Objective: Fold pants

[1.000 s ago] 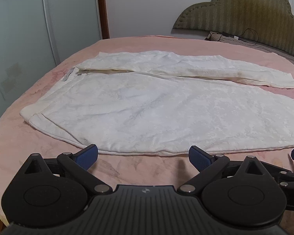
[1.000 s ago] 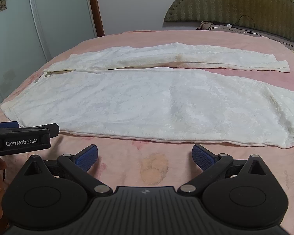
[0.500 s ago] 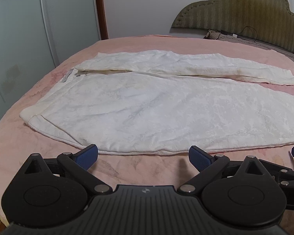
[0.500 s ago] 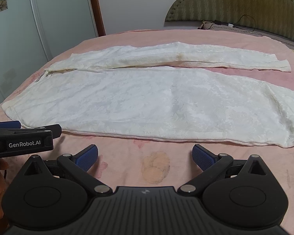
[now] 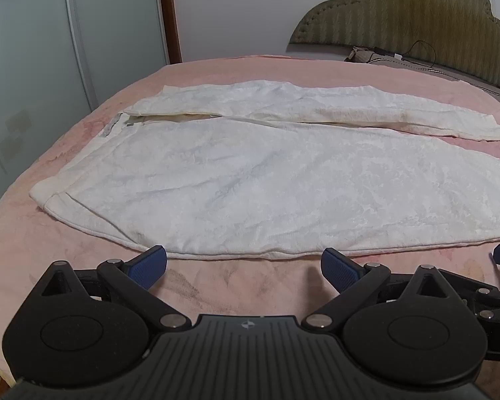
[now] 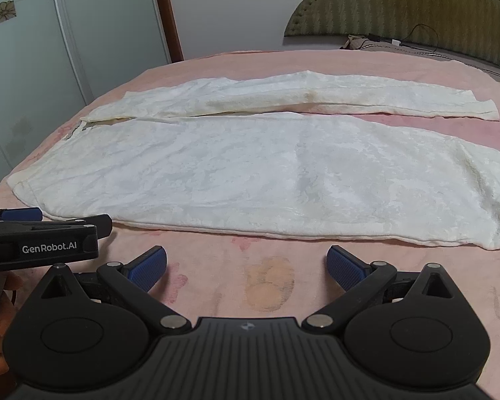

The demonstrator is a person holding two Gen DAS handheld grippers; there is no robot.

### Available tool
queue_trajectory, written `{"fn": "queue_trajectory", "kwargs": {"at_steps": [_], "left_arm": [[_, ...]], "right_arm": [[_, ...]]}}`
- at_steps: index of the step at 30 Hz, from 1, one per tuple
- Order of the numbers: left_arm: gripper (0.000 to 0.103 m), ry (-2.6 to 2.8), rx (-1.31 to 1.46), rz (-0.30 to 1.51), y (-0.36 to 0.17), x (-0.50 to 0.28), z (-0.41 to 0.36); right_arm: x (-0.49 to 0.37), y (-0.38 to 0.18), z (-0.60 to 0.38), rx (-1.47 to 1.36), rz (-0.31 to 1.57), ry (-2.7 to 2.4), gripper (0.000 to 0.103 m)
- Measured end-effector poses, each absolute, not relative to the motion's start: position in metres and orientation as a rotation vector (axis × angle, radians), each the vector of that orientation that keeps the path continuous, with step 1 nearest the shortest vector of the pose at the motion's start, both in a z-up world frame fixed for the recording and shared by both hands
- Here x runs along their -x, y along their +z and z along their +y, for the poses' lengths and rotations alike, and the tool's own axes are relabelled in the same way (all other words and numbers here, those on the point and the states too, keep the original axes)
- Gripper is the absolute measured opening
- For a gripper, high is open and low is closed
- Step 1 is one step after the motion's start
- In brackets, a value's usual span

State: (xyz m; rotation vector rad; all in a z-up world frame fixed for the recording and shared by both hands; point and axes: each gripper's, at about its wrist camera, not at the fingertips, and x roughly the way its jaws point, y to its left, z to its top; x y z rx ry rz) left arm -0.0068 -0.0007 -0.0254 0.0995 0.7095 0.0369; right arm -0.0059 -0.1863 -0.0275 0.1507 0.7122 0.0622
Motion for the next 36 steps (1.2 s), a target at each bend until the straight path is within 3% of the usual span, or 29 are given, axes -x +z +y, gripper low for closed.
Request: {"fn": "queue_trajectory", "kwargs": {"at_steps": [8,17,22,26,32,35,36], "left_arm": [[0.101,0.029,-0.128,0.655,-0.018,0.001,-0.003],[0.101,0.113,-0.124,0.623,-0.004,-0.064,0.015],[0.101,0.156,-0.179,0.599,-0.006,-0.103,0.023],[0.101,0.195,-0.167,0.578,-0.012,-0.127,0.036],[0.101,0.228,-0.099,0.588,-0.034,-0.145,0.057],[0.101,0.208,-0.061,0.632,-0.045,-0.150,0.063],[0.102,0.206,-0.057,0.636,-0.046,-0.150,0.064]], "right_arm": [[-0.003,-0.010,-0.185,-0.064,0.601,0.135,0.103],[-0.069,0.011,-0.190,0.016,0.537,0.149,0.103],[-0.085,0.016,-0.174,0.191,0.332,0.156,0.103],[-0.143,0.000,-0.164,0.341,0.466,0.236,0.103],[-0.223,0.009,-0.169,0.207,0.463,0.371,0.102],[-0.275,0.010,-0.163,0.147,0.516,0.427,0.086],[-0.293,0.008,-0.159,0.127,0.542,0.450,0.085]]}}
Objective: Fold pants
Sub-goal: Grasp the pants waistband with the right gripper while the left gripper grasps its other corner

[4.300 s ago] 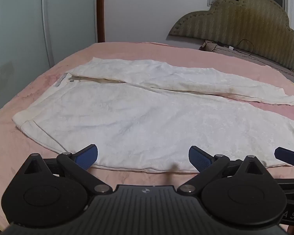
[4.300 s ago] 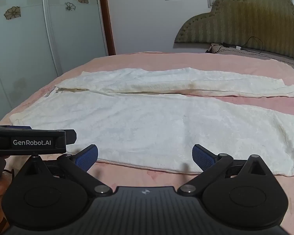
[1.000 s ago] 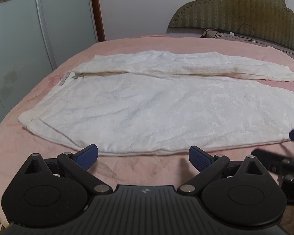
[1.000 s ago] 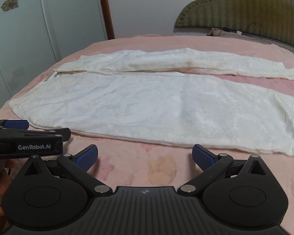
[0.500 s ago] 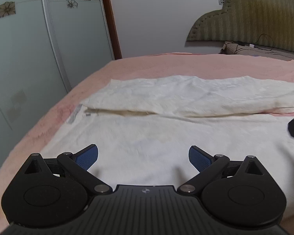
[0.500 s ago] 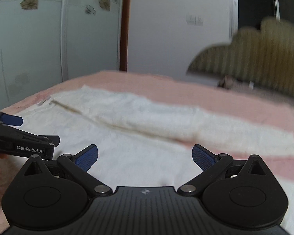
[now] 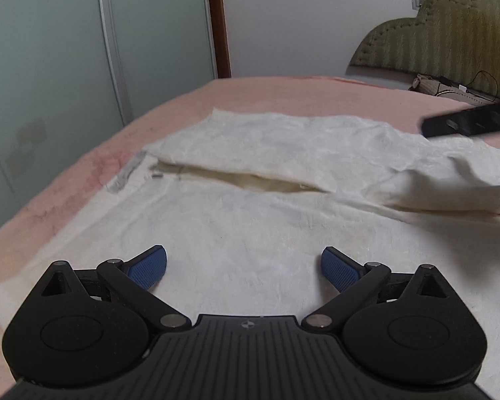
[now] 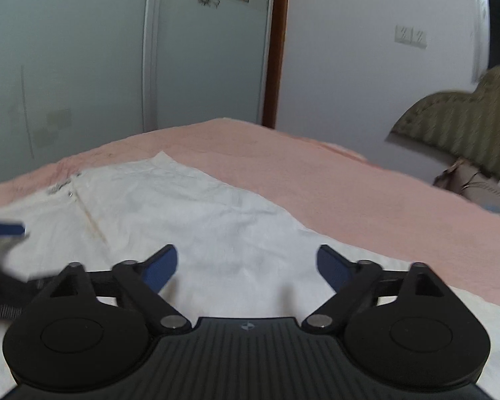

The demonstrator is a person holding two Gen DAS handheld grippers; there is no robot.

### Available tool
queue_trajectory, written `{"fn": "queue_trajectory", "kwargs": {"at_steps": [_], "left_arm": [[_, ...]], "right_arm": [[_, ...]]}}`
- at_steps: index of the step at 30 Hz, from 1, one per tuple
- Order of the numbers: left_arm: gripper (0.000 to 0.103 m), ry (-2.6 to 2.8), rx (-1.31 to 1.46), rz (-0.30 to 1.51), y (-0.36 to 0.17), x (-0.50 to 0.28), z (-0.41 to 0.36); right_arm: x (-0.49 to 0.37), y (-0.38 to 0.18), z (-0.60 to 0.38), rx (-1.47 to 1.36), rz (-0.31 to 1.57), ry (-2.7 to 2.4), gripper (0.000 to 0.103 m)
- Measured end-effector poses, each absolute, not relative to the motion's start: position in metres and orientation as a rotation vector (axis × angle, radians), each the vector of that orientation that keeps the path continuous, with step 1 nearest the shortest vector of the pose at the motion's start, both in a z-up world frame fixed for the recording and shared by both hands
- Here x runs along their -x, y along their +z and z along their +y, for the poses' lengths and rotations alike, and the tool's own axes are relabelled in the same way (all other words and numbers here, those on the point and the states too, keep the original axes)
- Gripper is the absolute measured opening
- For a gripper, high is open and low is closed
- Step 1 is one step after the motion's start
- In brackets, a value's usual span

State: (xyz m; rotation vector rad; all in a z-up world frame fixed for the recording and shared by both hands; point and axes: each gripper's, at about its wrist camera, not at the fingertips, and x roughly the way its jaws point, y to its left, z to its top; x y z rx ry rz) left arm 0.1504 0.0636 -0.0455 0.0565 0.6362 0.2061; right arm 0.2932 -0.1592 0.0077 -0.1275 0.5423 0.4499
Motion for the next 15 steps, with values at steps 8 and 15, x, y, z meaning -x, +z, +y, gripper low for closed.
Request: {"fn": "queue_trajectory", "kwargs": {"at_steps": [8,15], "left_arm": [[0.103,0.186,-0.083,0.639,-0.049,-0.151,0.059],[0.103,0.183,-0.085,0.642,-0.050,-0.153,0.058]], "right_arm": [[-0.412,-0.017,-0.126,0.073,0.653,0.471,0.060],[-0.468,-0.038,-0.105,0.181,0.739,0.623,0.061]]}}
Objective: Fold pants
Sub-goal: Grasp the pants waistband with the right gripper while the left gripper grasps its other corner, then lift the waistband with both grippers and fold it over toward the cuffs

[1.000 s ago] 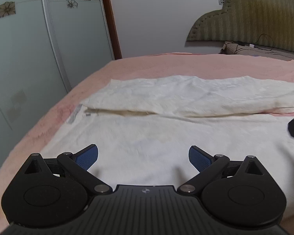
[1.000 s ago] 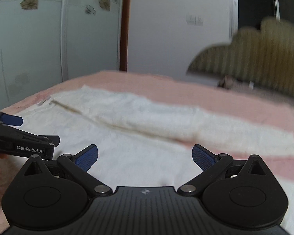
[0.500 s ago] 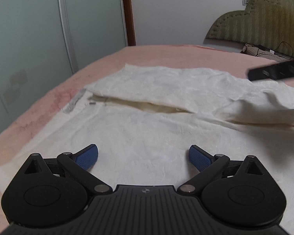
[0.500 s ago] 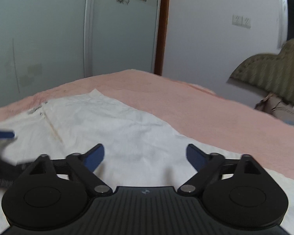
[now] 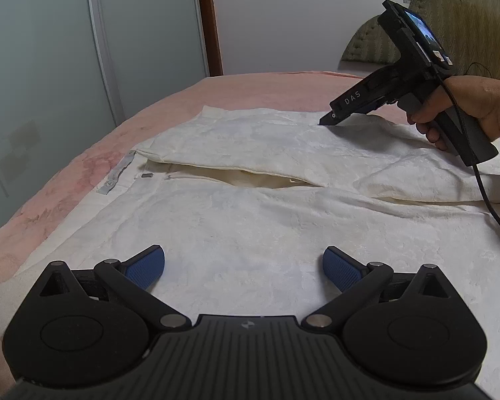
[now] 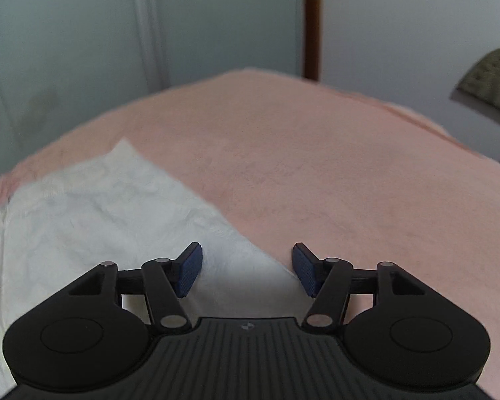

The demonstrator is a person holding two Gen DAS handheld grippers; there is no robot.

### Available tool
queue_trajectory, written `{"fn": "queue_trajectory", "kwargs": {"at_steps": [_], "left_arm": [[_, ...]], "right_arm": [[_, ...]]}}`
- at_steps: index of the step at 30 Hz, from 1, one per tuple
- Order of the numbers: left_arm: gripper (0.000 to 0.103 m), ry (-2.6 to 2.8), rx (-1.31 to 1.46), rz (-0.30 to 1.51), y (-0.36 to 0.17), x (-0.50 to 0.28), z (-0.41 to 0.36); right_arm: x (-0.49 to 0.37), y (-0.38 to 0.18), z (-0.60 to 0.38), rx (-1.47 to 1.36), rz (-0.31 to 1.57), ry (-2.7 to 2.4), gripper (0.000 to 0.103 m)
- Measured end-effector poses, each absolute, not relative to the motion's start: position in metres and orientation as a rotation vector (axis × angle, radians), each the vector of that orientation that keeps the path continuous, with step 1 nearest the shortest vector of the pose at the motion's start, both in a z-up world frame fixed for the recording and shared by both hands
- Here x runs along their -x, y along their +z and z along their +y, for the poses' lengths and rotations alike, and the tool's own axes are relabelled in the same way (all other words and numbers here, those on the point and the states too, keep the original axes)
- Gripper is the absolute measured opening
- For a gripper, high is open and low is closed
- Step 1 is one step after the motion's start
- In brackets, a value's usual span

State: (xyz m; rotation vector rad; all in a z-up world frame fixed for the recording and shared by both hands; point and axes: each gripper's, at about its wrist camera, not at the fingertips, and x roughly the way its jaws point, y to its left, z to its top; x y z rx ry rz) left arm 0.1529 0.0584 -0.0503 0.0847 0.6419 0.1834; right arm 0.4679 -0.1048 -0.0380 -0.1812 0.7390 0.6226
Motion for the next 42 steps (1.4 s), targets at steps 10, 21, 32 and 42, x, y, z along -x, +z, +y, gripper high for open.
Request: {"fn": "queue_trajectory", "kwargs": {"at_steps": [10,21,32,42], "left_arm": [[0.102,0.170,-0.035,0.632,-0.048,-0.151,0.066],[0.102,0.066,0.520,0.400,-0.010,-0.116,0.141],[0.086,0.106,0.863,0.534,-0.014,-0.181,0.190],[0.005,0.057,0.867,0.569,-0.020,-0.177,0.206]], "right_arm": [[-0.413,-0.028,-0.090,0.366,0.560,0.601,0.008],[-0.222,0.012,-0.069,0.717,0.272,0.667,0.007],[-0.152,-0.011,-0.065,0.672,0.314,0.684,0.006],[-0.161,-0.028,-0.040,0.787,0.286,0.559,0.014]]}}
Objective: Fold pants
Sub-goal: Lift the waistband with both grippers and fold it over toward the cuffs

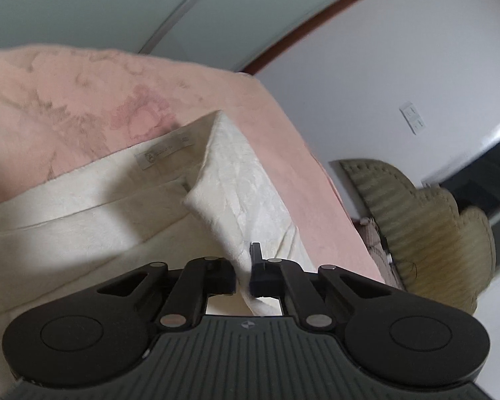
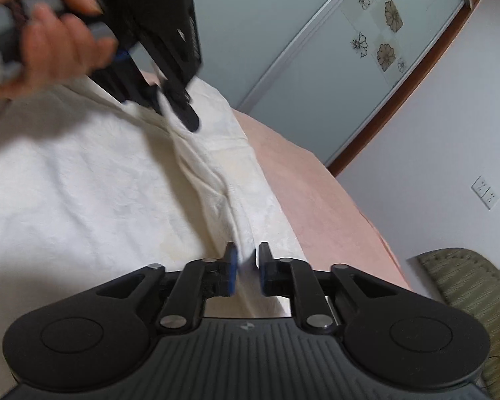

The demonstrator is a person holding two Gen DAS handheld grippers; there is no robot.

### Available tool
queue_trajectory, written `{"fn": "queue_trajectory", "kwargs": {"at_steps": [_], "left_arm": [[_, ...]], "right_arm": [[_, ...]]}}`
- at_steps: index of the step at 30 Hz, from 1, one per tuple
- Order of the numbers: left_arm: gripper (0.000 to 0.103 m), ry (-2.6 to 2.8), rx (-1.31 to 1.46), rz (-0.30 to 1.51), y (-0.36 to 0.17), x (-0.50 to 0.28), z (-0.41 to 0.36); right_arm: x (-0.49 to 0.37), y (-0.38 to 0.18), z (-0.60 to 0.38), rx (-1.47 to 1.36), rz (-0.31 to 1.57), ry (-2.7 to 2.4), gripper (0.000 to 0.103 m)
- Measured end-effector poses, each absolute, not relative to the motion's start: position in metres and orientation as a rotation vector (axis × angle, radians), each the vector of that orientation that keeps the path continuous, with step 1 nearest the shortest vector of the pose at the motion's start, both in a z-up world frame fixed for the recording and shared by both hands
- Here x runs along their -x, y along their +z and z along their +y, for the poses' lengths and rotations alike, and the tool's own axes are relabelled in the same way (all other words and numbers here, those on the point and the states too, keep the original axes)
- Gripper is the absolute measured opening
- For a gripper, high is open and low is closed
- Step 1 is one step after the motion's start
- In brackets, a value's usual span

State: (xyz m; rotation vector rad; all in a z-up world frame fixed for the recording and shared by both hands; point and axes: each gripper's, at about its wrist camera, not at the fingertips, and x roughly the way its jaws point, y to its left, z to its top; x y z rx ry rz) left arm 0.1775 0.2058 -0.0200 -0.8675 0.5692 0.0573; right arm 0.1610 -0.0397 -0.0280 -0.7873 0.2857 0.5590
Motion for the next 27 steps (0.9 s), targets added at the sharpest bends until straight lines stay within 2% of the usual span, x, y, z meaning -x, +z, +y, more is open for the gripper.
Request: {"fn": "queue_trajectory", "kwargs": {"at_steps": [3,8,15,17,19,21,23,25,26,27], "left_arm": [[0.005,0.030,0.784,0.553,-0.012,-0.158,0.205],[0.006,-0.022,0.639,0.576,-0.002,-0.125,0.215],[0.006,0.037,0.476,0.659,-0.012,-0.087,0.224],[0.009,0.063,0.435,0.662,-0.017,-0.081,0.225],[0.013,0.074,0.400,0.661,-0.022,-0.079,0.223],[0.021,0.098,0.350,0.647,-0.027,-0.080,0.219],[0.024,0.119,0.302,0.630,-0.027,-0.081,0.211],[0.036,0.135,0.244,0.618,-0.025,-0.077,0.201],[0.039,0.151,0.208,0.614,-0.022,-0.076,0.195],[0.046,0.172,0.175,0.611,-0.021,-0.074,0.191]], "right_arm": [[-0.166,-0.025,-0.042,0.718,0.345,0.571,0.014],[-0.115,-0.005,-0.054,0.649,0.366,0.694,0.012],[-0.057,-0.007,-0.046,0.529,0.433,0.870,0.012],[-0.051,-0.012,-0.038,0.529,0.444,0.885,0.012],[-0.050,-0.016,-0.035,0.501,0.459,0.892,0.012],[-0.052,-0.020,-0.031,0.514,0.474,0.879,0.012],[-0.055,-0.026,-0.027,0.529,0.469,0.869,0.014],[-0.051,-0.029,-0.025,0.522,0.440,0.860,0.018],[-0.048,-0.029,-0.024,0.532,0.429,0.846,0.022],[-0.042,-0.030,-0.023,0.552,0.423,0.816,0.026]]}}
